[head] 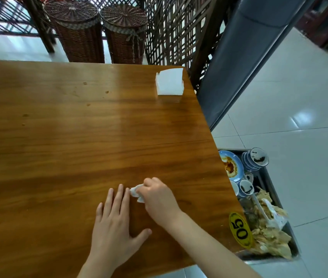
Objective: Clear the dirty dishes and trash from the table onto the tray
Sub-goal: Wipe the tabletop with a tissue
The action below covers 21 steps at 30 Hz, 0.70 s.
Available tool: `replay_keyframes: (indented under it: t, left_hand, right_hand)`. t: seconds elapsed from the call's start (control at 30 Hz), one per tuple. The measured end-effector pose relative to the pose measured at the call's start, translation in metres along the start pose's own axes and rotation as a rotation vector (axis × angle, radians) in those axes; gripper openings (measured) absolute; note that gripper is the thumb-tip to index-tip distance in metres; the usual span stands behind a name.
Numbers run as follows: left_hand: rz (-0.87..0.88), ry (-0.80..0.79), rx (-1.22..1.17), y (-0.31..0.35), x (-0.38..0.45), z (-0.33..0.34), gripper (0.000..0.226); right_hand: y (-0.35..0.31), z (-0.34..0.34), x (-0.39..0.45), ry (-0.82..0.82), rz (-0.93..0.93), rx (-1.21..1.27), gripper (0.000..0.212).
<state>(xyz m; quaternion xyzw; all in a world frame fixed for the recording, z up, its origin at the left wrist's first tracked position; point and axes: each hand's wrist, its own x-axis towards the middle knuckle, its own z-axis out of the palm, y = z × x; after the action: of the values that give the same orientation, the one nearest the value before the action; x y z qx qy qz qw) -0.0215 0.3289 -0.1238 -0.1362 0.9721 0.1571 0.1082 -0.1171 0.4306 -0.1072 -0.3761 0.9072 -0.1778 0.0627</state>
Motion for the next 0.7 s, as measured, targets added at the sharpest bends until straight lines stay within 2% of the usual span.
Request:
replay_keyframes:
  t: [0.1, 0.23, 0.37, 0.5, 0.7]
  left_hand:
    - [-0.012, -0.017, -0.006, 0.002, 0.0, -0.001, 0.108]
    - [-0.017, -0.02, -0.024, 0.001, 0.001, -0.002, 0.109]
    - [-0.024, -0.016, -0.04, 0.001, 0.001, 0.001, 0.109]
    - [-0.027, -0.006, -0.037, -0.001, 0.002, 0.002, 0.111]
    - [-0.032, 0.024, -0.043, -0.001, 0.002, 0.003, 0.113]
  right_hand:
    - [0.015, -0.017, -0.004, 0.024, 0.038, 0.019, 0.02]
    - [0.082, -0.054, 0.002, 0.214, 0.303, 0.054, 0.023]
    - [0.139, -0.076, 0.013, 0.304, 0.486, -0.019, 0.022]
    - [0.155, -0.07, 0.011, 0.223, 0.537, -0.104, 0.027]
    - [0.135, -0.052, -0.01, 0.201, 0.585, -0.01, 0.016]
